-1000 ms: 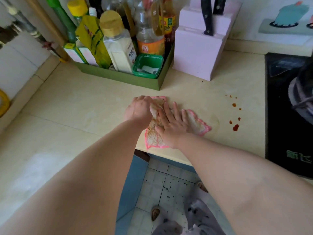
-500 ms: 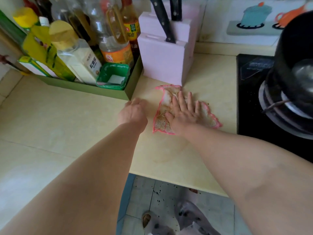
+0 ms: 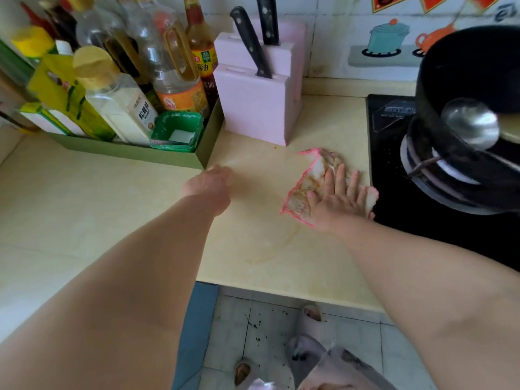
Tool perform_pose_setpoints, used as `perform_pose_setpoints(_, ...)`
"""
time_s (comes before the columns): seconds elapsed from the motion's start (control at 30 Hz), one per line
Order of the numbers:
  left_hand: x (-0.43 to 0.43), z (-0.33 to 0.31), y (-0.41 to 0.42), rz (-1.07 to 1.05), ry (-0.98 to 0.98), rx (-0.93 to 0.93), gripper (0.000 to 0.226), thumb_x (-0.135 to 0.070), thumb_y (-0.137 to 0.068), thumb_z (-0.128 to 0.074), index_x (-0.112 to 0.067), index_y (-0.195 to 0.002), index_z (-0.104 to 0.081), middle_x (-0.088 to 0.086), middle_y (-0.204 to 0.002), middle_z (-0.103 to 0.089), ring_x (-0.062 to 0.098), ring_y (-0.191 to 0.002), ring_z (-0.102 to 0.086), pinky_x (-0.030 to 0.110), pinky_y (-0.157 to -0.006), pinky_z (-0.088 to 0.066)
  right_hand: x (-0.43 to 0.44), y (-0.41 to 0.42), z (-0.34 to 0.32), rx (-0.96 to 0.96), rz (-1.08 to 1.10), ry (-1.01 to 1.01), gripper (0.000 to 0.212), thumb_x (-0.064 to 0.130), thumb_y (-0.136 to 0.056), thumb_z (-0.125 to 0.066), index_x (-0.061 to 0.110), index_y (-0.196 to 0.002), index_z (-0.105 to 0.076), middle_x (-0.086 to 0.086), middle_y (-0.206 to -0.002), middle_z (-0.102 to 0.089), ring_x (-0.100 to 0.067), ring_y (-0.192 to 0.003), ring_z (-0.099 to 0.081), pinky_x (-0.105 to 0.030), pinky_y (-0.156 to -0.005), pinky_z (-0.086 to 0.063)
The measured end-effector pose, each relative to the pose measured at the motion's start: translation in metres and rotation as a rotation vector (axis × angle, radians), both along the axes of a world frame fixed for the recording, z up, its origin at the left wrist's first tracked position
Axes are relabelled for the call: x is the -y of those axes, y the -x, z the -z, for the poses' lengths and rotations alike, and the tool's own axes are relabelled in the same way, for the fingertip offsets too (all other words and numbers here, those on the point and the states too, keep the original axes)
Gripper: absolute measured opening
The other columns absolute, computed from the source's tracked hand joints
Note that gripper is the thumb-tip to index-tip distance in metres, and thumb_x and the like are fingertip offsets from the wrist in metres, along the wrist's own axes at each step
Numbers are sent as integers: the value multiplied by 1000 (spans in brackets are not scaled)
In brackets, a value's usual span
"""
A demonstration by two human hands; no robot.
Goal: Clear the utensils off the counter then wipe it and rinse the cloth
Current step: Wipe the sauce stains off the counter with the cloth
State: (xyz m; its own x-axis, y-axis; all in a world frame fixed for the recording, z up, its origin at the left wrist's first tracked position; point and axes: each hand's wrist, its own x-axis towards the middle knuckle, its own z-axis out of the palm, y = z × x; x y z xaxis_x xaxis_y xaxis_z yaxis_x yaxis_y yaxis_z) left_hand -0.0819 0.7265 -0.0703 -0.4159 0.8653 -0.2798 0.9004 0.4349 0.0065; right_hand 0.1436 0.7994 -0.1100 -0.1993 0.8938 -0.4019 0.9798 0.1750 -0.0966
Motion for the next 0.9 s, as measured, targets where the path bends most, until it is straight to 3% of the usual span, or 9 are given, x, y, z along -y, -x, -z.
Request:
perform_pose_setpoints(0.17, 32, -9, 4, -55, -74, 83, 62, -1, -94, -35, -25, -150, -29, 3, -149, -41, 25, -132, -44, 37, -105, -38, 48, 4, 2, -21, 160, 22, 73, 57, -96, -17, 22, -151, 16, -1, -156, 31, -30, -144, 27, -48, -118, 14)
perform_pose_setpoints(0.33, 97, -12, 40, -165, -84, 38, 53, 3, -88, -39, -14, -138, -41, 6, -132, -52, 27, -115, -54, 38, -91, -46, 97, 46, -4, -23, 133, -6, 74, 53, -98, -22, 17, -153, 11, -5, -158, 26, -32, -144, 26, -46, -116, 14)
perform_pose_setpoints(0.53, 177, -18, 96, -293, -24, 22, 42, 5, -81, -41, -10, -119, -50, 7, -119, -53, 31, -108, -56, 39, -84, -47, 149, 125, -8, -51, -70, 20, 74, 53, -97, -20, 16, -153, 12, -6, -157, 28, -31, -144, 27, -48, -115, 15)
perform_pose_setpoints(0.73, 220, -19, 117, -296, -68, 47, 55, 4, -81, -39, -15, -132, -49, 1, -140, -47, 29, -122, -51, 36, -92, -44, 196, 193, -10, -82, -349, 75, 74, 53, -97, -16, 17, -151, 20, -4, -153, 36, -28, -141, 34, -47, -114, 19)
perform_pose_setpoints(0.9, 227, -25, 114, -256, -109, 42, 61, 4, -82, -37, -20, -137, -48, -1, -141, -49, 28, -124, -51, 35, -93, -45, 215, 195, -16, -84, -512, 120, 70, 52, -100, -15, 20, -150, 22, 0, -153, 36, -24, -141, 34, -44, -116, 19)
